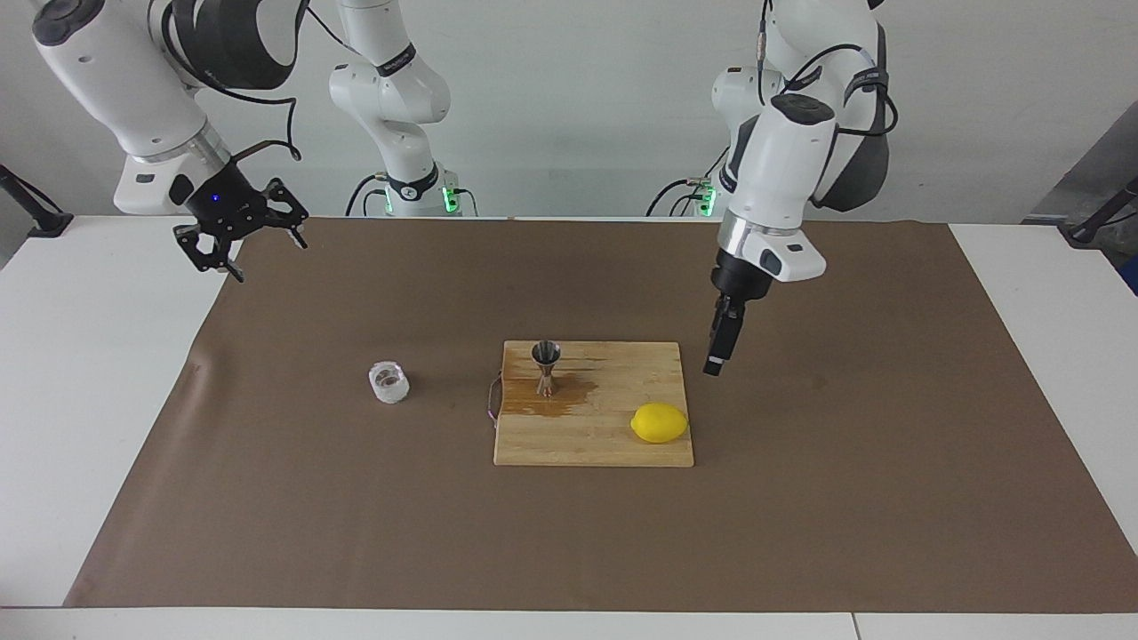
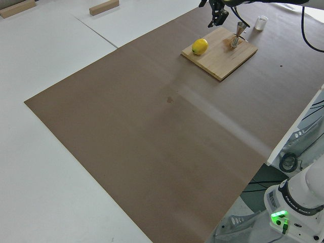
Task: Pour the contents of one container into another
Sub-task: 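Withdraw the left gripper while the right gripper reaches the white cup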
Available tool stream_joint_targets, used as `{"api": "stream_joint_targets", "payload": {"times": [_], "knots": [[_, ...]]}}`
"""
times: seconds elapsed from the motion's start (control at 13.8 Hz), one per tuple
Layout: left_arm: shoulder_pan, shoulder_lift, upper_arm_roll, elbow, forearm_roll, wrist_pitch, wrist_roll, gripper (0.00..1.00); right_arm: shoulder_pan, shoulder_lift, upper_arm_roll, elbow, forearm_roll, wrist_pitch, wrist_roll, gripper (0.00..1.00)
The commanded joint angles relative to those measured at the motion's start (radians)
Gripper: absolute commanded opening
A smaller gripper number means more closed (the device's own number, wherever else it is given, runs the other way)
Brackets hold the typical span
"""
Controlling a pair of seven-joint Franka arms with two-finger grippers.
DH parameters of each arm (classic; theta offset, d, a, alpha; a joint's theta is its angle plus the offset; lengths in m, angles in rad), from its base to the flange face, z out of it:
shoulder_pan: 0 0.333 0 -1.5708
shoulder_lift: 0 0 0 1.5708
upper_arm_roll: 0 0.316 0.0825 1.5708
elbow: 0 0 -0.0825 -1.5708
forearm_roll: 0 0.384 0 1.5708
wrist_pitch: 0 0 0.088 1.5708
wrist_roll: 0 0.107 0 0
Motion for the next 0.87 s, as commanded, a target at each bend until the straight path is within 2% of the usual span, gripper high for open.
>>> {"api": "stream_joint_targets", "payload": {"times": [0.0, 0.14, 0.36, 0.51, 0.65, 0.8], "knots": [[0.076, -0.025, -0.011, -0.003, 0.018, -0.05, 0.193, 1.0, -0.04, -0.007, 0.006, -0.092, 0.082, 0.095, -0.238, 1.0], [0.109, -0.036, -0.008, 0.0, 0.018, -0.078, 0.344, 1.0, -0.045, 0.022, 0.006, -0.127, 0.133, 0.142, -0.393, 1.0], [0.166, -0.047, -0.008, 0.003, 0.018, -0.083, 0.513, 1.0, -0.065, 0.132, 0.006, -0.143, 0.257, 0.214, -0.619, 1.0], [0.224, -0.048, -0.015, 0.011, 0.02, -0.092, 0.586, 1.0, -0.05, 0.145, 0.007, -0.19, 0.3, 0.292, -0.665, 1.0], [0.255, -0.062, -0.014, 0.009, 0.018, -0.11, 0.791, 1.0, -0.045, 0.171, 0.009, -0.261, 0.421, 0.368, -0.755, 1.0], [0.274, -0.084, -0.006, 0.011, 0.018, -0.171, 1.032, 1.0, -0.025, 0.203, 0.009, -0.281, 0.481, 0.434, -0.823, 1.0]]}}
